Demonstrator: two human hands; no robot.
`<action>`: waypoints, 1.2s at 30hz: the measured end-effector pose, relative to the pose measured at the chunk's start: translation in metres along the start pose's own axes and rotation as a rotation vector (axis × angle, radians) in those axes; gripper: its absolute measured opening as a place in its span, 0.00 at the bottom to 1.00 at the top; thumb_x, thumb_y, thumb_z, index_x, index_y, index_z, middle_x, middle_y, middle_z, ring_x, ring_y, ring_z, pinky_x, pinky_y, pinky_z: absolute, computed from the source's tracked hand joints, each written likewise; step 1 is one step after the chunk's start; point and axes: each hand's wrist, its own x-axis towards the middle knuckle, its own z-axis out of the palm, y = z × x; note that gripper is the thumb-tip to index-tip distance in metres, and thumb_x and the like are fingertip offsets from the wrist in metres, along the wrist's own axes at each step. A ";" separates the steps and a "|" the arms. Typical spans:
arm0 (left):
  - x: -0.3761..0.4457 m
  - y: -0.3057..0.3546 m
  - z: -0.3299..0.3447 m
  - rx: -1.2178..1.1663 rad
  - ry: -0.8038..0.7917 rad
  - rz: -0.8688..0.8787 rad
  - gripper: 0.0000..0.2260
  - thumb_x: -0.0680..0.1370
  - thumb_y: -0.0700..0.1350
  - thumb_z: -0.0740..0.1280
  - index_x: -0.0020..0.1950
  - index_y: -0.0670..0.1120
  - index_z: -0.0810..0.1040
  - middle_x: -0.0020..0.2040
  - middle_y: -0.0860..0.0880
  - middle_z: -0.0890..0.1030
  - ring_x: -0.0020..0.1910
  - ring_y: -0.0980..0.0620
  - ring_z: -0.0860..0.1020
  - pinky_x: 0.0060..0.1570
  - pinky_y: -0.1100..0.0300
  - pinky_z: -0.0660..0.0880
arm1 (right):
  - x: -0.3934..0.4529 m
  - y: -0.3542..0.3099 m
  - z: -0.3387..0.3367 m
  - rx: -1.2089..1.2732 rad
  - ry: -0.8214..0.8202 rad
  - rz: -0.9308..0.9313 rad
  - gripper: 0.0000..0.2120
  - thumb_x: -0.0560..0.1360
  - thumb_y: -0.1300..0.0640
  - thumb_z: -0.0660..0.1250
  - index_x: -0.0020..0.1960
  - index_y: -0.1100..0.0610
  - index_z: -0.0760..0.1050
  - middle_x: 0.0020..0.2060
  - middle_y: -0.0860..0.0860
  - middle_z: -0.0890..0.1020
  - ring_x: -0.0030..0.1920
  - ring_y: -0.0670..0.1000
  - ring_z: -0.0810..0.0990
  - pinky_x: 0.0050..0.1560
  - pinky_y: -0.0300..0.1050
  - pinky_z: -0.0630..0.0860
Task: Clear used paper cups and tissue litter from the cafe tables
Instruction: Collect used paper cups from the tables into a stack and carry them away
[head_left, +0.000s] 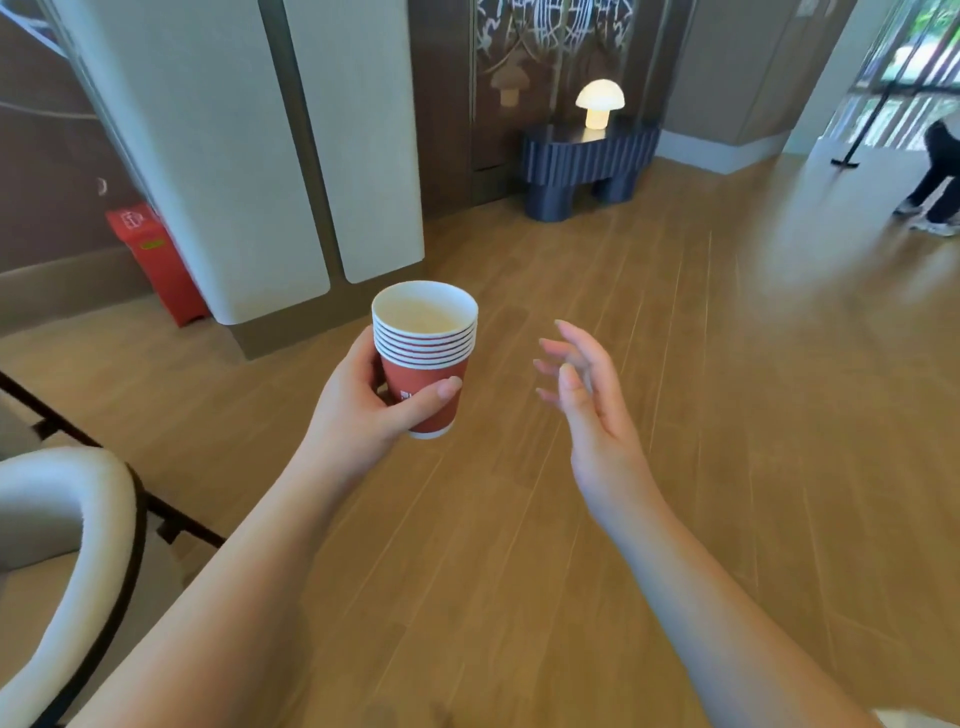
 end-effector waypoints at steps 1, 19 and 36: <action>0.019 -0.004 -0.001 0.001 -0.004 0.001 0.36 0.60 0.66 0.78 0.66 0.63 0.72 0.57 0.63 0.82 0.58 0.62 0.81 0.49 0.69 0.80 | 0.019 0.005 0.003 -0.003 0.009 -0.007 0.23 0.78 0.34 0.57 0.72 0.36 0.66 0.66 0.36 0.75 0.70 0.42 0.73 0.72 0.53 0.72; 0.346 -0.073 0.098 0.013 -0.109 0.024 0.33 0.60 0.69 0.78 0.62 0.68 0.71 0.55 0.69 0.80 0.57 0.68 0.79 0.45 0.73 0.78 | 0.322 0.120 -0.056 -0.031 0.086 -0.011 0.27 0.78 0.30 0.56 0.74 0.36 0.63 0.67 0.34 0.73 0.71 0.40 0.71 0.73 0.53 0.71; 0.632 -0.140 0.168 0.045 -0.036 -0.057 0.32 0.60 0.67 0.78 0.61 0.69 0.72 0.55 0.67 0.81 0.56 0.65 0.80 0.45 0.70 0.80 | 0.607 0.240 -0.114 -0.027 0.019 0.063 0.23 0.78 0.32 0.56 0.72 0.32 0.63 0.67 0.35 0.72 0.70 0.40 0.71 0.73 0.53 0.70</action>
